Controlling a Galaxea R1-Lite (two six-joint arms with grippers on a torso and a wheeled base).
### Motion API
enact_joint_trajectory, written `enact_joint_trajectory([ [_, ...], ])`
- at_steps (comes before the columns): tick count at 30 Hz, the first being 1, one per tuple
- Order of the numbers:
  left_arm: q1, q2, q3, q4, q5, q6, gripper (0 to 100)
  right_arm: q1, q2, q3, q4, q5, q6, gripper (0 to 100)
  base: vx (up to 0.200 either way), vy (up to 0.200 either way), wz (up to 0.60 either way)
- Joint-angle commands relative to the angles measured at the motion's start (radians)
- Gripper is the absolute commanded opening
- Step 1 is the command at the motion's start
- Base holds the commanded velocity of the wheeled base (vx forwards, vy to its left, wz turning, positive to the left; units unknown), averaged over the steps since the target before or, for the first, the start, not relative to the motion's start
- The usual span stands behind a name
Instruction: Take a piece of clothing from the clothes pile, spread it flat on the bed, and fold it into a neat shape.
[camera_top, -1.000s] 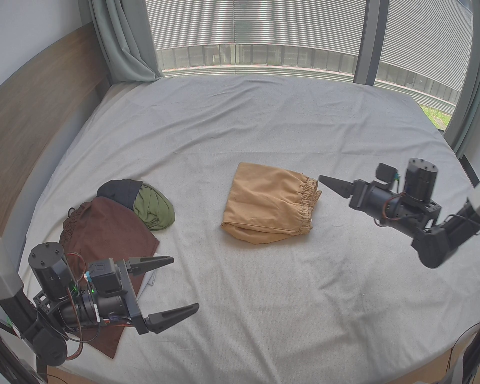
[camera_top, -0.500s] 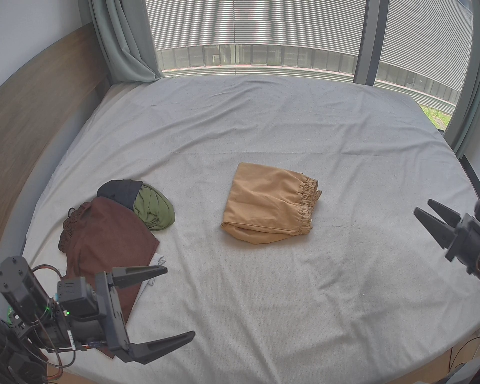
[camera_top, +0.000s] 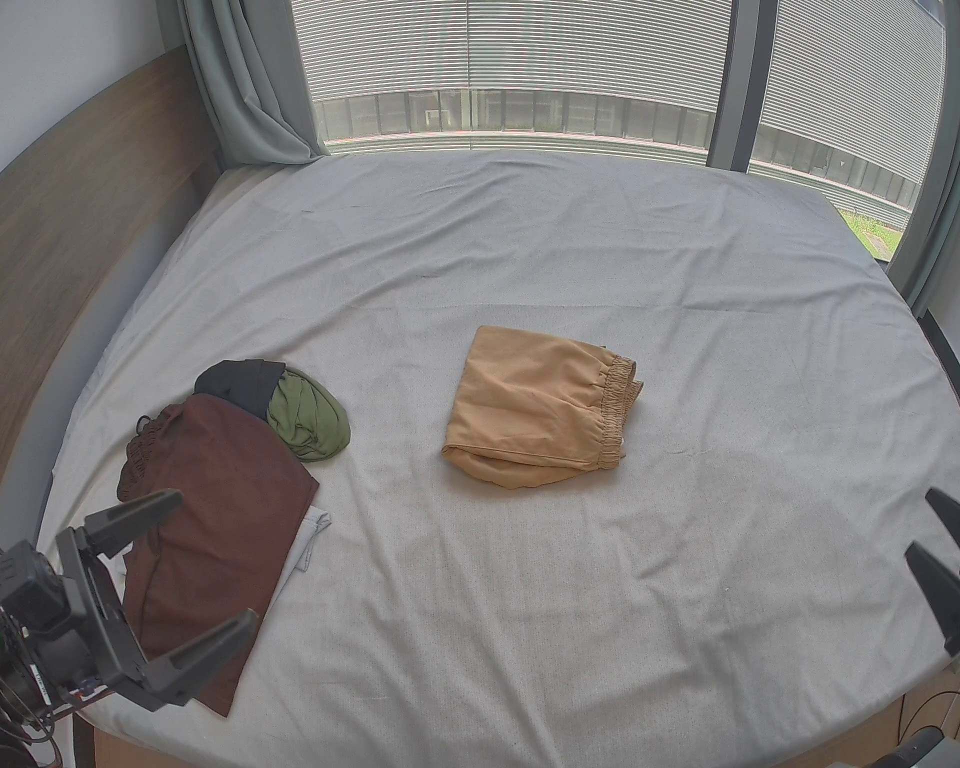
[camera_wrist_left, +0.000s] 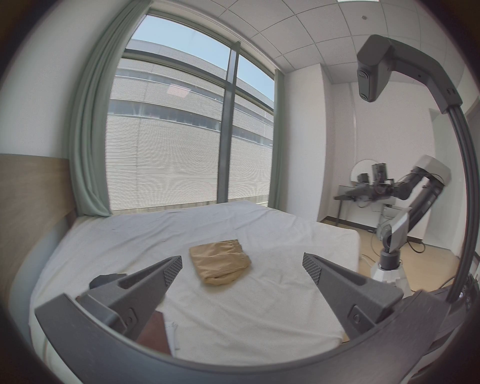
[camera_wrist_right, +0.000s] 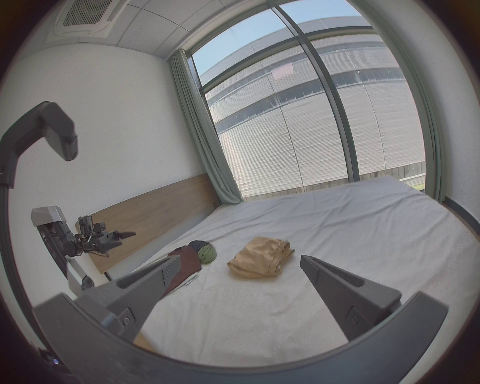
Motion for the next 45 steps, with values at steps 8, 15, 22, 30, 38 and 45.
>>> enact_joint_trajectory([
  [8, 0.137, -0.560, 0.017, 0.513, 0.032, 0.002, 100, 0.096, -0.576, -0.001, 0.528, 0.002, -0.048, 100, 0.000, 0.000, 0.00],
  [15, 0.279, -0.991, 0.017, 0.971, 0.023, 0.008, 100, 0.096, -0.570, 0.117, 0.588, -0.204, -0.208, 100, 0.000, 0.000, 0.00],
  [22, 0.354, -1.014, 0.017, 1.054, 0.055, 0.025, 100, 0.096, -0.570, 0.117, 0.643, -0.564, -0.208, 100, 0.000, 0.000, 0.00],
  [30, 0.374, -1.031, 0.017, 1.059, 0.213, -0.080, 100, 0.047, -0.641, 0.115, 0.652, -0.534, -0.206, 100, 0.000, 0.000, 0.00],
  [38, 0.378, -1.011, 0.014, 1.143, 0.452, -0.110, 100, 0.047, -0.642, 0.115, 0.654, -0.528, -0.218, 100, 0.000, 0.000, 0.00],
  [45, 0.352, -1.067, 0.016, 1.129, 0.428, -0.110, 100, 0.047, -0.642, 0.115, 0.654, -0.531, -0.211, 100, 0.000, 0.000, 0.00],
])
